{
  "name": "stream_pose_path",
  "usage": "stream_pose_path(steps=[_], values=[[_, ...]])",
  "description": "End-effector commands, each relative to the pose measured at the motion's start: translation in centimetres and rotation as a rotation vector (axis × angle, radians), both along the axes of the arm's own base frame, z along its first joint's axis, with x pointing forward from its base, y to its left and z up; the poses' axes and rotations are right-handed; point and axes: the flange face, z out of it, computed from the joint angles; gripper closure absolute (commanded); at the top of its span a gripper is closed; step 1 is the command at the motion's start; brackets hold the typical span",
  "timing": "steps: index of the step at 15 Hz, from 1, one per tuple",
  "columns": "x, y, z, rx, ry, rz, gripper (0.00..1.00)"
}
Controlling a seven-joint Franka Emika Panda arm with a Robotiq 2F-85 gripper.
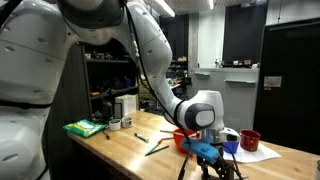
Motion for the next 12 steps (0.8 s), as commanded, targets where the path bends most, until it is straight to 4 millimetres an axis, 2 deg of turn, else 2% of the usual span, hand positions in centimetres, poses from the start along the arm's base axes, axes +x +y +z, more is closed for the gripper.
stream_pose_path(steps=[1, 12], values=[[0.06, 0.07, -0.19, 0.012, 0.009, 0.004, 0.0], [0.16, 0.07, -0.36, 0.019, 0.011, 0.003, 0.0]])
